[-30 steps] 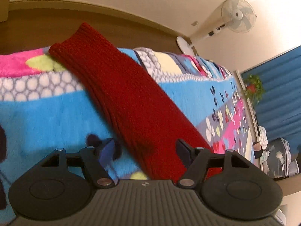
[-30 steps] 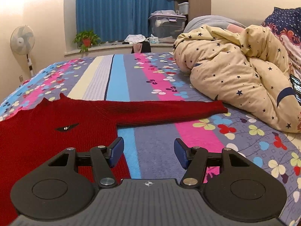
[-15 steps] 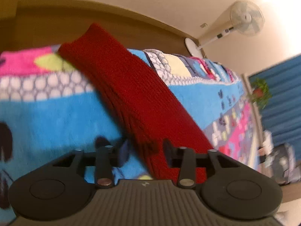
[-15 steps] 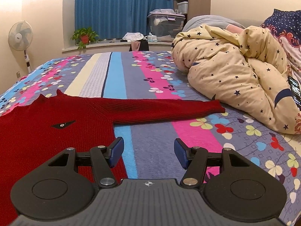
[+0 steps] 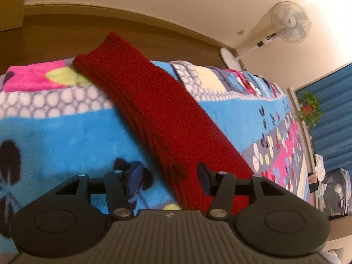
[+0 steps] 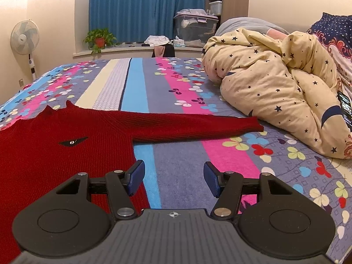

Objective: Fold small clothes
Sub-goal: 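Grasp the red sweater sleeve with the left gripper and straighten it, then lay the sleeve down and open the left gripper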

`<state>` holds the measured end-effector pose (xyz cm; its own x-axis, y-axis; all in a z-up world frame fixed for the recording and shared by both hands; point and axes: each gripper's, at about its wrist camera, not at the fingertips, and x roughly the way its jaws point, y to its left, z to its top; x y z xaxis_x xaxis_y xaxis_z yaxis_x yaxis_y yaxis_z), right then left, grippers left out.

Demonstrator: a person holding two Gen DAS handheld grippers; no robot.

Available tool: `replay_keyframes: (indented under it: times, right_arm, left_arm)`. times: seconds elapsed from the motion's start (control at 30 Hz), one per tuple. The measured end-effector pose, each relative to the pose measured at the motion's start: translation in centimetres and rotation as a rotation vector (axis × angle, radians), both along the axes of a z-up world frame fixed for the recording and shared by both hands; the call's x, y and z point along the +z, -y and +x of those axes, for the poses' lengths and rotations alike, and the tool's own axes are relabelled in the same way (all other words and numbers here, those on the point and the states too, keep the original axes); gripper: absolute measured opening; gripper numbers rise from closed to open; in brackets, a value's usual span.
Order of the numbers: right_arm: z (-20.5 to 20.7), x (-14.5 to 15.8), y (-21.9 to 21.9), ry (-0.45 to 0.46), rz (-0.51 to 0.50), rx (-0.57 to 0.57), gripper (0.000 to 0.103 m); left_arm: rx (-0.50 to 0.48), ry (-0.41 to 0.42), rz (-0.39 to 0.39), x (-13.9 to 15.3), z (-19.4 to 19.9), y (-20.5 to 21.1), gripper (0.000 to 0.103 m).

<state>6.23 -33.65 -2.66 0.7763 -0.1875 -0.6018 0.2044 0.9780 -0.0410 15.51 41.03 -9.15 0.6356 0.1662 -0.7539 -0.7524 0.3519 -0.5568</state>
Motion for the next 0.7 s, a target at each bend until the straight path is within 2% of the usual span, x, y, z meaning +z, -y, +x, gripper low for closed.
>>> replay_keyframes:
  times: [0.03, 0.07, 0.1, 0.17, 0.3, 0.37, 0.47, 0.53, 0.6, 0.63, 0.7]
  right_arm:
    - [0.0, 0.0, -0.1, 0.000, -0.001, 0.001, 0.061]
    - [0.1, -0.1, -0.1, -0.003, -0.003, 0.004, 0.061]
    - [0.2, -0.2, -0.1, -0.007, -0.005, 0.005, 0.061]
    - [0.4, -0.4, -0.2, -0.013, -0.011, 0.005, 0.061]
    - [0.4, -0.4, -0.6, -0.010, -0.017, 0.009, 0.061]
    - [0.5, -0.5, -0.9, -0.011, -0.024, 0.015, 0.061]
    - [0.7, -0.5, -1.1, -0.014, -0.031, 0.026, 0.061]
    - [0.8, -0.6, -1.2, -0.018, -0.034, 0.027, 0.061]
    - [0.9, -0.7, -1.4, -0.022, -0.038, 0.023, 0.061]
    - [0.9, -0.7, -1.6, -0.024, -0.043, 0.021, 0.061]
    - [1.1, -0.9, -2.2, -0.031, -0.063, 0.018, 0.061]
  left_arm:
    - [-0.003, 0.006, 0.006, -0.1, 0.1, 0.0, 0.048]
    - [-0.010, 0.007, 0.011, -0.2, 0.1, -0.1, 0.032]
    - [-0.020, 0.009, 0.011, -0.3, 0.3, -0.1, 0.023]
    - [-0.024, 0.012, 0.017, -0.5, 0.3, -0.2, 0.017]
    - [-0.034, -0.001, 0.073, 0.2, 0.6, 0.2, 0.015]
    - [-0.072, -0.043, 0.188, 1.8, 1.3, 1.5, 0.015]
    - [-0.193, -0.062, 0.478, 5.2, 2.9, 5.8, 0.014]
    - [-0.298, 0.008, 0.649, 7.4, 3.5, 10.3, 0.012]
    - [-0.426, 0.100, 0.773, 8.9, 3.7, 15.5, 0.011]
    - [-0.495, 0.153, 0.822, 9.4, 3.7, 18.4, 0.011]
    - [-0.655, 0.287, 0.856, 10.0, 3.2, 24.1, 0.011]
